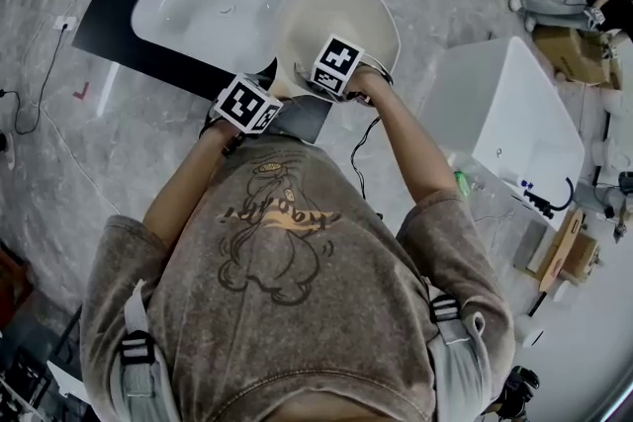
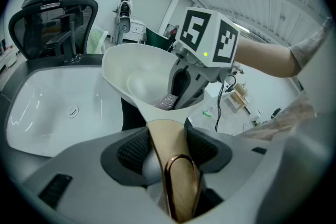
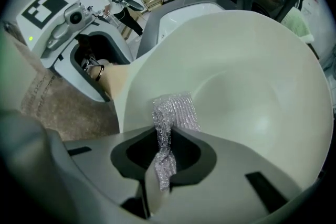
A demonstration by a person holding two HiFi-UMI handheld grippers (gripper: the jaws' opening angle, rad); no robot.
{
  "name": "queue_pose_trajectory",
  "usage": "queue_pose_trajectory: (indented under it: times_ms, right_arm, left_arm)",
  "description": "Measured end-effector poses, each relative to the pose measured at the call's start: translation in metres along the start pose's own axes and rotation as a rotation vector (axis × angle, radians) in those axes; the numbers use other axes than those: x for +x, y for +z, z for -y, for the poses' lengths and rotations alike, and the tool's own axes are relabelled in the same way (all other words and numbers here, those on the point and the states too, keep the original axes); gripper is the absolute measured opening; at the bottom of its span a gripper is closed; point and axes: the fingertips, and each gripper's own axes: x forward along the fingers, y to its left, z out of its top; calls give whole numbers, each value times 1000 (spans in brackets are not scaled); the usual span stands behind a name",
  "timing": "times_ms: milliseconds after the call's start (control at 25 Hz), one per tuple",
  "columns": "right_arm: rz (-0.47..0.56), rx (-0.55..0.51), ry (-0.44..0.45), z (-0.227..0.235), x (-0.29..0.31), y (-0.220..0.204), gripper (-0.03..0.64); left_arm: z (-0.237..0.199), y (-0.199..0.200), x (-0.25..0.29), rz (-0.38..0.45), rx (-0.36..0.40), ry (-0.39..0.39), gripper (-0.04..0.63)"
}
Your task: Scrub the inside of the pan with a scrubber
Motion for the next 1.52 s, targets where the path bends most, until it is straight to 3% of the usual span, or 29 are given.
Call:
queue_pose_trajectory:
  times_ms: [480,880,1080,1520]
  right_arm:
    - [114,14,-34,23,8,63,84]
    - [235,79,-260,86,3,85,86]
    - [291,150,-323,118,-9,82,86]
    - [218,175,-445,167,-28,41,86]
  left_arm:
    - [0,0,1,-11,7,-4,247]
    - [1,1,2,-6,0,-2,247]
    - [2,1,2,3,-7,-4,247]
    - [4,-1,2,3,-11,-8,247]
